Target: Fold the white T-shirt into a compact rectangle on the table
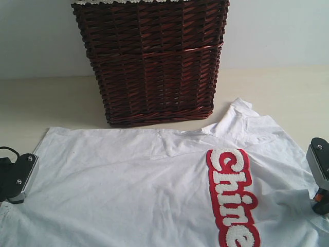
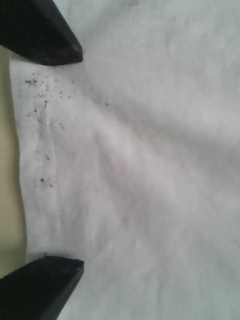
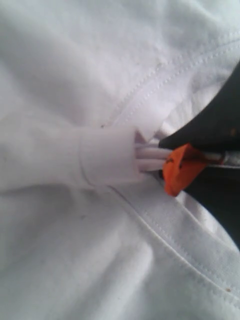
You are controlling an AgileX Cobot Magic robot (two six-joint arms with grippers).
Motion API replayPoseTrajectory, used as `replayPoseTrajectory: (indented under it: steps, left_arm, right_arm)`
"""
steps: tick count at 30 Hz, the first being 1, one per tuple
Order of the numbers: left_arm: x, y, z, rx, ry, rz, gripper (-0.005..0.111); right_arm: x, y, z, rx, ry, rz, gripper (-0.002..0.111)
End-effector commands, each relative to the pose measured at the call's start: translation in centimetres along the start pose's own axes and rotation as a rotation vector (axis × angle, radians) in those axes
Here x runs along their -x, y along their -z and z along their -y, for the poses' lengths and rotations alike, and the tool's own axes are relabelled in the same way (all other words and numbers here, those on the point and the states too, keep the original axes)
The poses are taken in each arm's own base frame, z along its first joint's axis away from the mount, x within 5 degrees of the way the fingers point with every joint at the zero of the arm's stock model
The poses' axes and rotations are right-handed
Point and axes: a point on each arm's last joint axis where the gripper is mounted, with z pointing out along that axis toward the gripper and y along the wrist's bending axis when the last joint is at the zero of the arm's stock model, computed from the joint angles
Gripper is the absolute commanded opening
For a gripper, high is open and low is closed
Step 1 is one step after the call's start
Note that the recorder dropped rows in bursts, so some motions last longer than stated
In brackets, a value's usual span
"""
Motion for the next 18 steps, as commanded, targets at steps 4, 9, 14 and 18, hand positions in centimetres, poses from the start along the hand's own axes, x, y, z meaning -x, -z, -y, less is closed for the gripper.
replayPoseTrajectory:
  steps: [4, 9, 14, 18]
  left_arm:
    - [0.01, -0.2, 0.06, -0.012, 0.008, 0.006, 0.105]
    - [0.01, -0.2, 0.06, -0.012, 0.008, 0.006, 0.105]
    - [0.01, -0.2, 0.06, -0.012, 0.008, 0.006, 0.105]
    - [0.01, -0.2, 0.06, -0.012, 0.008, 0.006, 0.105]
  right_arm:
    - [-1.01, -1.27, -0.23, 0.025, 0.029, -0.058, 0.0]
    - [-0.98, -1.27, -0.22, 0.024, 0.024, -0.054, 0.0]
    - [-0.96, -1.27, -0.22, 0.023, 0.022, -0.053, 0.0]
    - [-0.96, -1.27, -0.22, 0.023, 0.022, -0.053, 0.0]
